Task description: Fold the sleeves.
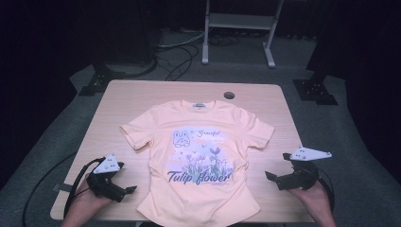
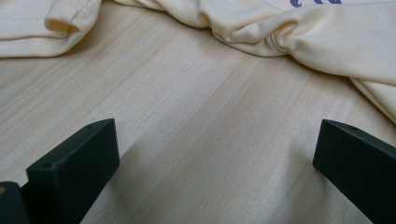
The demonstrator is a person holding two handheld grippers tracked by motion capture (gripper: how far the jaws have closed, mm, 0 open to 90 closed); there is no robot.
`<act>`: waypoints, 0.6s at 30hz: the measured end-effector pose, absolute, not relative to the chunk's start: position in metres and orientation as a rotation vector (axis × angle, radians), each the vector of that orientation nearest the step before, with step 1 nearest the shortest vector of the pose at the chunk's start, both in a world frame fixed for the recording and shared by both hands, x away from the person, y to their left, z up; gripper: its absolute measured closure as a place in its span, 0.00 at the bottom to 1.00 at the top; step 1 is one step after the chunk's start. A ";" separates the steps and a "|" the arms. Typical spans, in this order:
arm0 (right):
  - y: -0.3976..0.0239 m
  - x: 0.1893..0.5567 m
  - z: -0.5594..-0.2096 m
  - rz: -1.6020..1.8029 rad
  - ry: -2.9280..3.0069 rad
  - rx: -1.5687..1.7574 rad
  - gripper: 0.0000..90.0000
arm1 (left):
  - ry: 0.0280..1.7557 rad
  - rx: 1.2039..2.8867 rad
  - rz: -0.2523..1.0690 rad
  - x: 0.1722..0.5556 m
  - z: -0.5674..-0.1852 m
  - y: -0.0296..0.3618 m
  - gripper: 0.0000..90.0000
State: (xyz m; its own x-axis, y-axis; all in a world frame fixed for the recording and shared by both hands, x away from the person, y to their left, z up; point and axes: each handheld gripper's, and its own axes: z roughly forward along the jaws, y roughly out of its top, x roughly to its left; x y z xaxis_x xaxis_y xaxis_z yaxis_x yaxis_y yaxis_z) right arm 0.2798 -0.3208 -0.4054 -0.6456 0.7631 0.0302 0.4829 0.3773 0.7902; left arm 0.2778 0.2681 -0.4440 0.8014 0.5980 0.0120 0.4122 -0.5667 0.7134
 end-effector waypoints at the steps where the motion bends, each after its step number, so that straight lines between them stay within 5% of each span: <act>1: -0.321 0.281 -0.405 1.148 2.301 1.088 0.00 | 0.741 2.252 0.326 0.278 -0.444 0.268 0.00; 18: -0.321 0.298 -0.399 1.149 2.269 1.103 0.00 | 0.740 2.253 0.326 0.278 -0.444 0.268 0.00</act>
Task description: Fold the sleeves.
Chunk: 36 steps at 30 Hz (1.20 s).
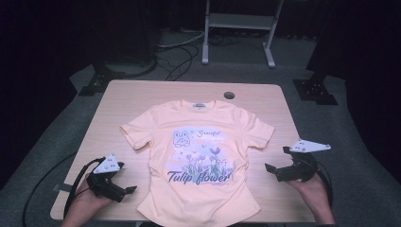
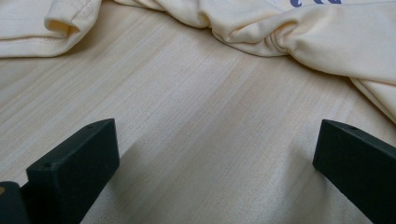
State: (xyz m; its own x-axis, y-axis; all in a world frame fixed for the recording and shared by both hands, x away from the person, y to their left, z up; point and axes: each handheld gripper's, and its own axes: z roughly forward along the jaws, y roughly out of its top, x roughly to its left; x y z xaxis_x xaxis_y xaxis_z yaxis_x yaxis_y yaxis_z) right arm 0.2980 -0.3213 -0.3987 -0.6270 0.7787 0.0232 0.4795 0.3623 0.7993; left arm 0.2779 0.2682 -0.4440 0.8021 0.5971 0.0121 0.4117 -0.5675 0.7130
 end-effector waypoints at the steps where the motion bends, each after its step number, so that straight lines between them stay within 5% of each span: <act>1: -0.321 0.299 -0.398 1.152 2.270 1.110 0.00 | 0.740 2.254 0.327 0.278 -0.444 0.268 0.00; 36: -0.315 0.336 -0.388 1.147 2.243 1.150 0.00 | 0.738 2.253 0.325 0.278 -0.444 0.268 0.00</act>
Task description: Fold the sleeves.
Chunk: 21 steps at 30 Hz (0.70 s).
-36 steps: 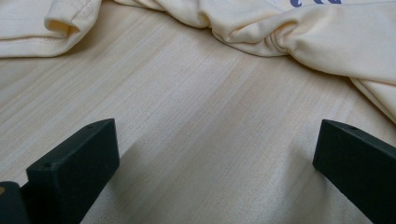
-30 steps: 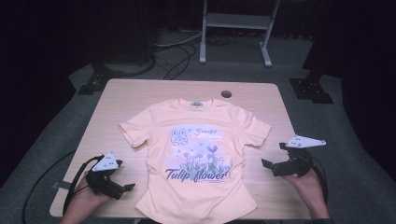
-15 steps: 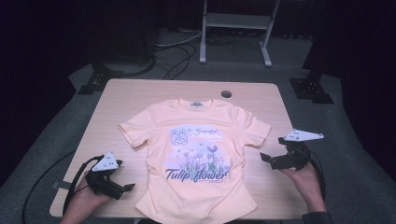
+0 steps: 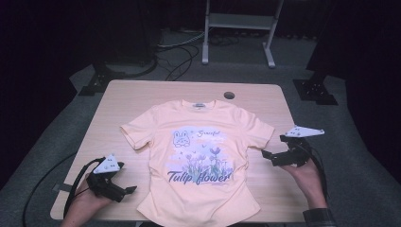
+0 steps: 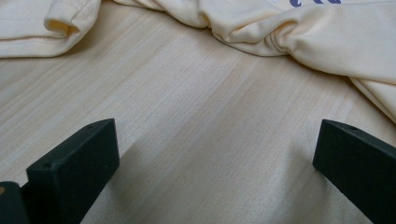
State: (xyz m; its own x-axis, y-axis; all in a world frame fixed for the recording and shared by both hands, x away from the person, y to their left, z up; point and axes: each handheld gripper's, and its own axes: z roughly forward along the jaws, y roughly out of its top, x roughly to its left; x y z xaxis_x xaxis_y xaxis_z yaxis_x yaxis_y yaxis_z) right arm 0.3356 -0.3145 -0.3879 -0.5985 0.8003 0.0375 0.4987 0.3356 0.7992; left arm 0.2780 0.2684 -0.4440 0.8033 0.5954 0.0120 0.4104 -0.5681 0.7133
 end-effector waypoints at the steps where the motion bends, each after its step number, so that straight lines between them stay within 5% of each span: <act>1: -0.314 0.337 -0.387 1.152 2.239 1.152 0.00 | 0.738 2.253 0.325 0.278 -0.444 0.268 0.00; 21: -0.313 0.357 -0.383 1.140 2.226 1.173 0.00 | 0.735 2.254 0.324 0.278 -0.444 0.269 0.00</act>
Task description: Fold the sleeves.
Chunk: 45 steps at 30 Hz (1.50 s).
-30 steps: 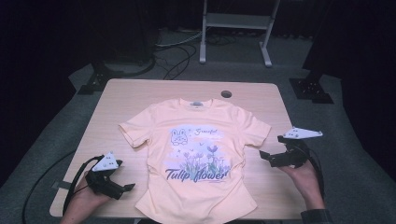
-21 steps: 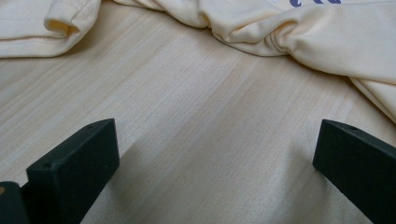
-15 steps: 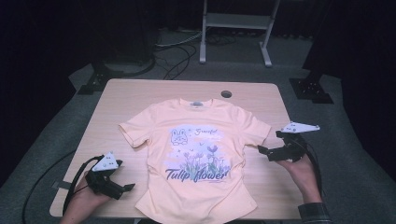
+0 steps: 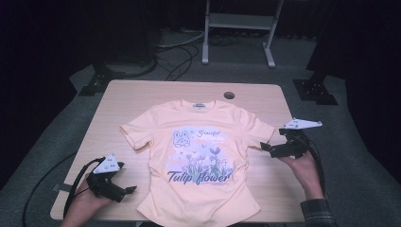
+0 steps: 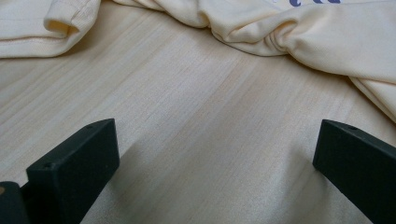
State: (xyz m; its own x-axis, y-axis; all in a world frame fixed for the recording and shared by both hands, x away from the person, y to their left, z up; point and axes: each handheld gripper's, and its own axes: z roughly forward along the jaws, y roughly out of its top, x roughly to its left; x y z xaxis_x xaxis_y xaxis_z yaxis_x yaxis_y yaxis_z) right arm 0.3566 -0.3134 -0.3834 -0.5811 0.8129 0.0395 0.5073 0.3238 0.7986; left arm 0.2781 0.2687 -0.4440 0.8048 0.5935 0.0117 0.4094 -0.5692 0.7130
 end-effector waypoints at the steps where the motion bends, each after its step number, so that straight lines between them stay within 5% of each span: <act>1: -0.314 0.358 -0.384 1.137 2.229 1.173 0.00 | 0.735 2.255 0.324 0.278 -0.444 0.269 0.00; 45: -0.323 0.418 -0.357 1.065 2.178 1.266 0.01 | 0.733 2.255 0.324 0.278 -0.444 0.269 0.00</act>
State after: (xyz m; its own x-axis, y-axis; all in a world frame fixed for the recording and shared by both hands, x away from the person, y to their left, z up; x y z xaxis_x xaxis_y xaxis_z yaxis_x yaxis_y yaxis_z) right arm 0.4178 -0.3226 -0.3574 -0.5077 0.8610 0.0307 0.5532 0.2985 0.7777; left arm 0.2783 0.2694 -0.4440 0.8056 0.5923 0.0129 0.4078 -0.5702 0.7132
